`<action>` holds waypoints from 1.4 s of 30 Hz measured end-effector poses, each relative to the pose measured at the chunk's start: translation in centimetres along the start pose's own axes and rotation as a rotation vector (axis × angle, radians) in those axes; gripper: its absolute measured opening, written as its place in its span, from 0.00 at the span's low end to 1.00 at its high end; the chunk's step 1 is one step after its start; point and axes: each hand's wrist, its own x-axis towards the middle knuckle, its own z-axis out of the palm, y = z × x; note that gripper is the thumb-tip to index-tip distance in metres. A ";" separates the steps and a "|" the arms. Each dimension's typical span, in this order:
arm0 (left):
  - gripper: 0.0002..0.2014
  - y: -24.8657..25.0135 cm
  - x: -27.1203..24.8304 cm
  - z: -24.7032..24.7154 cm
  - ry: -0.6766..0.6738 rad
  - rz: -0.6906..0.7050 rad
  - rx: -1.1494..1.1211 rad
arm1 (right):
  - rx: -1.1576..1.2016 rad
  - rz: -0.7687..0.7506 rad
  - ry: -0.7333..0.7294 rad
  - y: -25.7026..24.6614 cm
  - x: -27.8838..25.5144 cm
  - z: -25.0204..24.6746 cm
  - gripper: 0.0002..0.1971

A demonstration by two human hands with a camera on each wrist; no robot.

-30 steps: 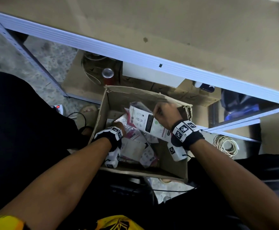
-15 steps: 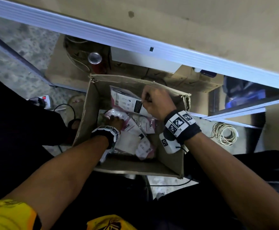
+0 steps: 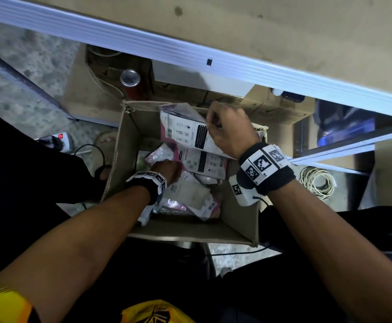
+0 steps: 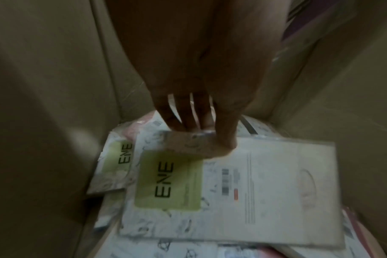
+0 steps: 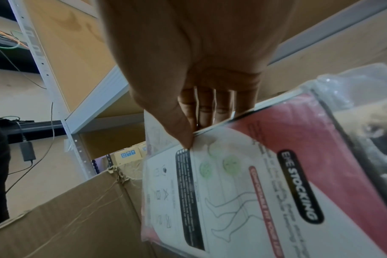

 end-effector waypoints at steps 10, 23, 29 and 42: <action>0.08 2.4 3.3 -3.3 0.239 0.079 -0.097 | -0.025 0.097 0.048 0.7 -0.4 -2.2 0.04; 0.08 3.5 5.7 -2.5 0.316 -0.003 -0.251 | -0.008 0.090 0.058 1.5 0.4 -2.4 0.04; 0.04 3.5 4.3 -3.5 0.154 -0.028 -0.249 | -0.018 0.070 0.029 1.1 0.4 -1.6 0.05; 0.13 4.8 -2.6 -5.0 0.198 0.057 0.006 | -0.146 -0.104 0.085 -2.6 -1.5 -2.8 0.07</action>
